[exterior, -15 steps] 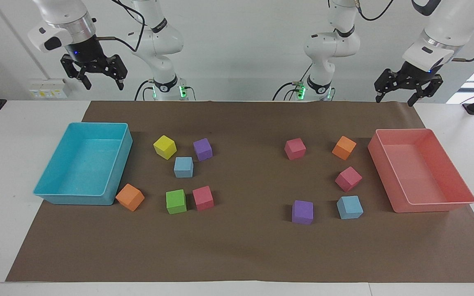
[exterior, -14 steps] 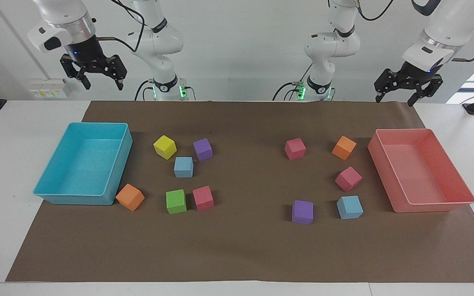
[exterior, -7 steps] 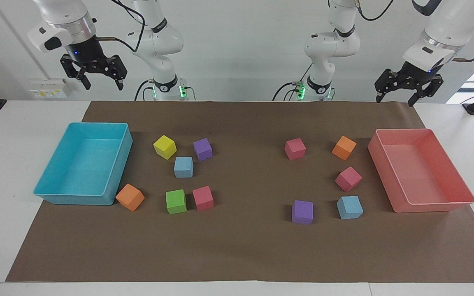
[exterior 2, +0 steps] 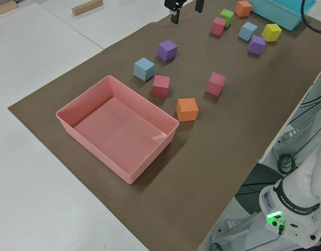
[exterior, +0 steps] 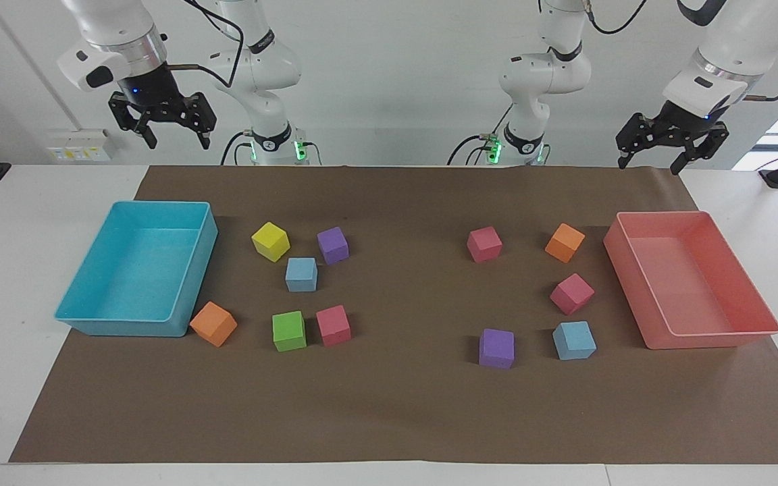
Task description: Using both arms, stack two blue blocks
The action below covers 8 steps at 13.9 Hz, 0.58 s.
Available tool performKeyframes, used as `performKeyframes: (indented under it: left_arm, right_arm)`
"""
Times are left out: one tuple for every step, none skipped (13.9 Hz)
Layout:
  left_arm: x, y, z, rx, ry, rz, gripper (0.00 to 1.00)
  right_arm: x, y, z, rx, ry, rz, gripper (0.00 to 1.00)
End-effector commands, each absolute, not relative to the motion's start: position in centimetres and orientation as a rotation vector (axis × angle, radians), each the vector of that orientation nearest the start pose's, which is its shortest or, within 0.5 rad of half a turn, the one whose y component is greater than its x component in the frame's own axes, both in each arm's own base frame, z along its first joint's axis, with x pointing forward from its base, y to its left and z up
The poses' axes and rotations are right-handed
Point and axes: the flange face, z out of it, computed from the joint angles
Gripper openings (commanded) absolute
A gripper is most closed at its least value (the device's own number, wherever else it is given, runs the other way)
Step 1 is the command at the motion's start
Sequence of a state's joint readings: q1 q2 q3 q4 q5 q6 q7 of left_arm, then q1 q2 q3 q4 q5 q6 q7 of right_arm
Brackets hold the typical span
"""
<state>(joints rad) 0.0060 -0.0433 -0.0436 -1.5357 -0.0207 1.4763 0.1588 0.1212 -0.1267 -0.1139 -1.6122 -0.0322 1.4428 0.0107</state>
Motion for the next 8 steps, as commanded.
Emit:
performKeyframes:
  left_arm:
    - [53.09, -1.94, 66.20, -3.147, 0.314, 0.032, 1.00]
    - [53.09, -1.94, 66.20, -3.147, 0.314, 0.032, 1.00]
    - [53.09, -1.94, 66.20, -3.147, 0.314, 0.032, 1.00]
    - [53.09, -1.94, 66.20, -3.147, 0.314, 0.032, 1.00]
    - [53.09, -1.94, 66.20, -3.147, 0.314, 0.032, 1.00]
    - [53.09, -1.94, 66.20, -3.147, 0.314, 0.032, 1.00]
    - [53.09, -1.94, 66.20, -3.147, 0.314, 0.032, 1.00]
    - [53.09, -1.94, 66.20, -3.147, 0.314, 0.032, 1.00]
  right_arm:
    - [49.29, -0.50, 65.75, -3.156, -0.003, 0.057, 1.00]
    - [49.29, -0.35, 65.82, -3.156, -0.008, 0.055, 1.00]
    - [49.43, -0.48, 65.90, -3.156, -0.012, 0.057, 1.00]
    - [49.36, -0.99, 65.92, -3.152, 0.004, 0.064, 1.00]
    - [49.40, -1.22, 65.91, -3.152, 0.009, 0.065, 1.00]
    - [49.33, -0.87, 65.96, -3.154, -0.003, 0.067, 1.00]
    - [49.30, -0.71, 65.89, -3.154, -0.015, 0.062, 1.00]
    - [49.29, -0.45, 65.68, -3.151, -0.013, 0.060, 1.00]
